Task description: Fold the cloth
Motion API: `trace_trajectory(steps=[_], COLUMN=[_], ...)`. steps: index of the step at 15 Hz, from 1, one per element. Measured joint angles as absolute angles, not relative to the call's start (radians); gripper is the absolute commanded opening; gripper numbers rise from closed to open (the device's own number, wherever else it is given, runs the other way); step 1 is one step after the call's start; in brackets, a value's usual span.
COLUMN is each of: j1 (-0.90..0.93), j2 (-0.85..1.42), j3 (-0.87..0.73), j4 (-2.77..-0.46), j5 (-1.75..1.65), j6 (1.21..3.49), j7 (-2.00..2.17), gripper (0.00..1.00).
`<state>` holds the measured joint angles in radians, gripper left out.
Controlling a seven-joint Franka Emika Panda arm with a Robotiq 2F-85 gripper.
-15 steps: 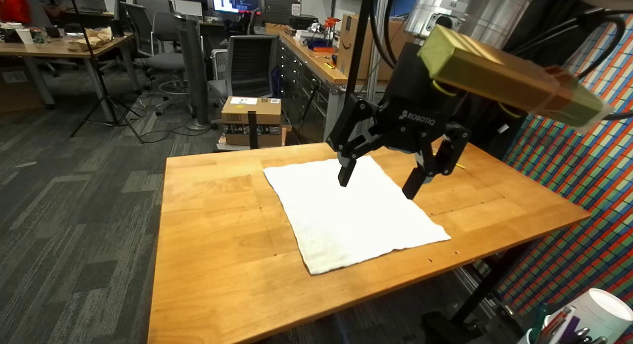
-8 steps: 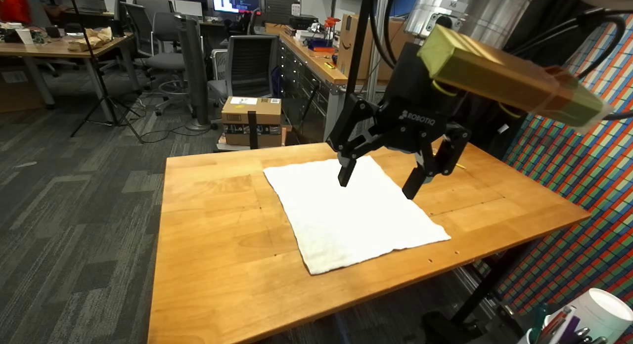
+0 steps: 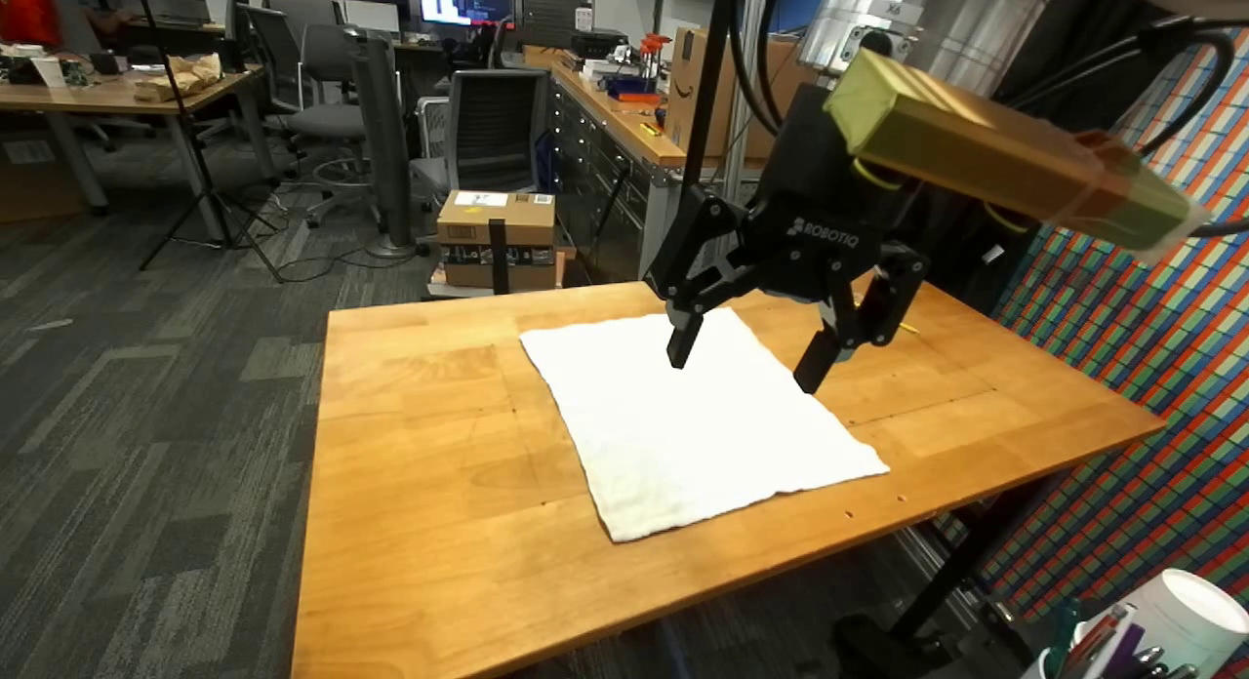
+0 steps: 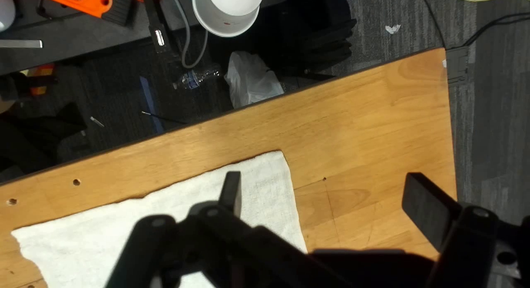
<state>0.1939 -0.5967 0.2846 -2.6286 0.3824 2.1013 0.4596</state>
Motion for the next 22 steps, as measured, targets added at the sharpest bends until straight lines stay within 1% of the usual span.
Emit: trace_trajectory(steps=[8, 14, 18, 22], j1=[0.194, 0.165, 0.112, 0.044], j2=[-0.578, -0.527, -0.491, -0.459], j3=[0.291, 0.284, 0.240, 0.151], j4=[-2.635, -2.674, -2.708, -2.718], j5=[0.364, 0.200, 0.094, 0.035], j6=[2.115, 2.226, 2.289, 2.327], j7=[0.451, 0.384, 0.331, 0.261], gripper=[1.00, 1.00, 1.00, 1.00])
